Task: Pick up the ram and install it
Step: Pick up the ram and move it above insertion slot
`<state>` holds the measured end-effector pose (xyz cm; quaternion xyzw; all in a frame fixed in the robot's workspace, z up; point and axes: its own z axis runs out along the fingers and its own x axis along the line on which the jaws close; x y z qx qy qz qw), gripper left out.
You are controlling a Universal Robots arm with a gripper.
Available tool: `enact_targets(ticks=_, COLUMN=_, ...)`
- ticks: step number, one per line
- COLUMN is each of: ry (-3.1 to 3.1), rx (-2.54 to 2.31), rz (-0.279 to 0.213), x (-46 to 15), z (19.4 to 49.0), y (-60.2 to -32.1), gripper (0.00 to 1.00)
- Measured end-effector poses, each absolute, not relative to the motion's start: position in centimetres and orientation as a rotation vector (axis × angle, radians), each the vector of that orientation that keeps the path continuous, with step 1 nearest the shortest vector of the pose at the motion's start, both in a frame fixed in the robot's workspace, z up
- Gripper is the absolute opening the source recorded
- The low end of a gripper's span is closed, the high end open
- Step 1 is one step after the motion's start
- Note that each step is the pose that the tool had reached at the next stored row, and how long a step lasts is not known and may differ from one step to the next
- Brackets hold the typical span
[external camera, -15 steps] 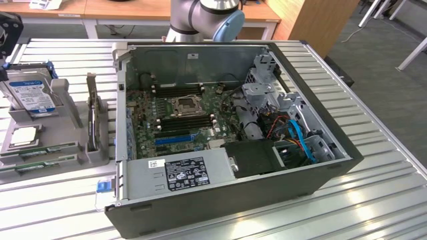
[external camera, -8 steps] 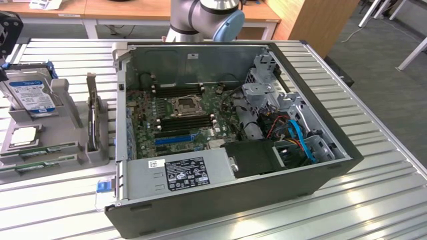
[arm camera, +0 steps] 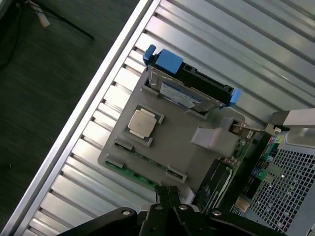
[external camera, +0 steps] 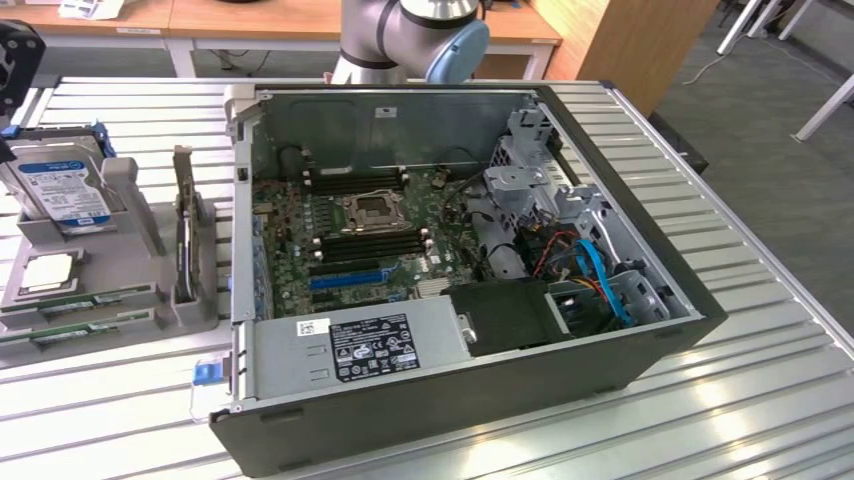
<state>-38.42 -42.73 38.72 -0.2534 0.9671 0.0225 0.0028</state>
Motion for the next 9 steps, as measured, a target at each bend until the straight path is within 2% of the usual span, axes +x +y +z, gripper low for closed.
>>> enact_targets(ticks=9, ry=2.987, rx=-0.961, rz=0.071, x=-38.42, z=38.69, y=-42.73, gripper=0.1)
